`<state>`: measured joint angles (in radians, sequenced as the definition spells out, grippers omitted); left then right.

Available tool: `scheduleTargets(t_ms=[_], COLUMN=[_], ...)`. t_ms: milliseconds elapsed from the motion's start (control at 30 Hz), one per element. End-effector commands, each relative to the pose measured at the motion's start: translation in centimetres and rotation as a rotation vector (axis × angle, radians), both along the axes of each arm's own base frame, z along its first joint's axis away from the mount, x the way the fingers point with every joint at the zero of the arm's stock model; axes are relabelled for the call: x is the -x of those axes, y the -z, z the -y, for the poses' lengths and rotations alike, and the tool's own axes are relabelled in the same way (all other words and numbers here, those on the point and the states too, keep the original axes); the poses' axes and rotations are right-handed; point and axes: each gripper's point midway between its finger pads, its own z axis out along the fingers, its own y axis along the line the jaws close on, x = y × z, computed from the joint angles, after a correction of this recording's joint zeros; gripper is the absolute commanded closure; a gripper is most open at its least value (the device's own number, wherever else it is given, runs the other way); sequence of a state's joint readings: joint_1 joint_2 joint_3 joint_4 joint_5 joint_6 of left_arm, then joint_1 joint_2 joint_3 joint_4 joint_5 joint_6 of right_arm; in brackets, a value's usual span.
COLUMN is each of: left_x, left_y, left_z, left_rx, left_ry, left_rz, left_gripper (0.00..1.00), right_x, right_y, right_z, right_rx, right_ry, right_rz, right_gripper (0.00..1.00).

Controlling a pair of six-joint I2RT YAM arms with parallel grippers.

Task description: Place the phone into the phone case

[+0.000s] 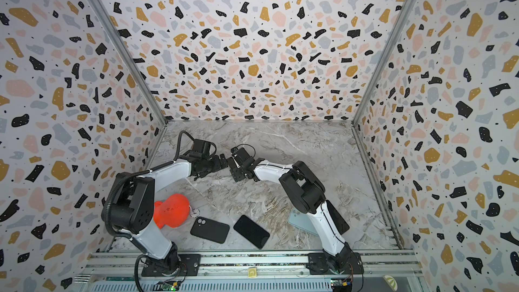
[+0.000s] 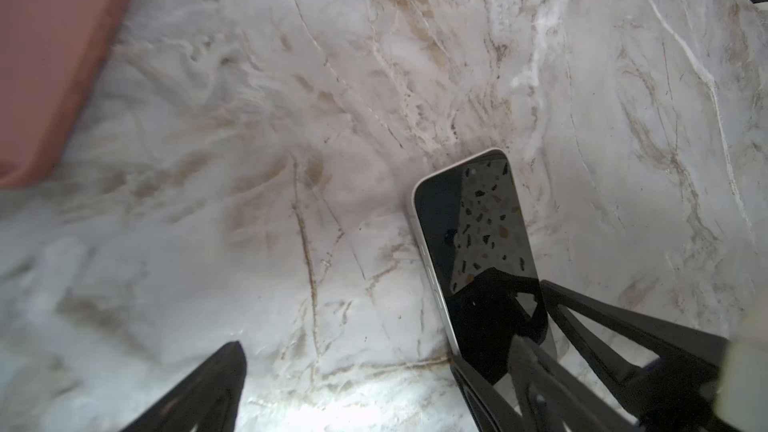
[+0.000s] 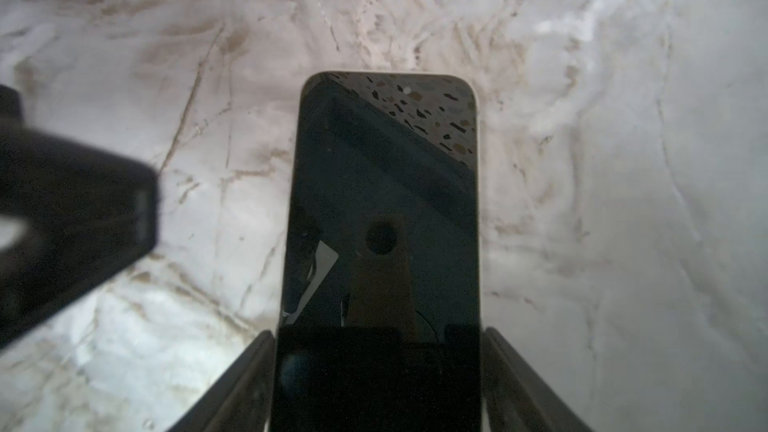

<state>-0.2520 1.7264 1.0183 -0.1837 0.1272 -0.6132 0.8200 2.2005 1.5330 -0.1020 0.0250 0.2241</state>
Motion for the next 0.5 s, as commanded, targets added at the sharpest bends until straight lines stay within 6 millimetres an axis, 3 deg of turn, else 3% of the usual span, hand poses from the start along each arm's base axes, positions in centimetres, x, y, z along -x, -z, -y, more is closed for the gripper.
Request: scheduleTargets(t_ms=[0, 300, 467], left_x=[-1.1, -3.6, -3.8], left_y=[0.0, 0.4, 1.5], left_z=[1.5, 4.6, 5.3], left_rx=[0.119, 0.337, 0.393], left_ry=[-0.007, -0.010, -0.008], left_rz=[0.020, 0.058, 0.054], left_gripper=[0.01, 0.08, 0.14], right_x=[1.8, 3.1, 3.5], right_y=[0.2, -0.4, -0.4], right_z=[1.5, 3.4, 3.9], right_rx=[-0.022, -0.081, -0.096], right_ry=[-0.001, 0.002, 0.000], right_rz=[-0.079, -0.094, -0.102], right_gripper=[0.35, 0.36, 0.38])
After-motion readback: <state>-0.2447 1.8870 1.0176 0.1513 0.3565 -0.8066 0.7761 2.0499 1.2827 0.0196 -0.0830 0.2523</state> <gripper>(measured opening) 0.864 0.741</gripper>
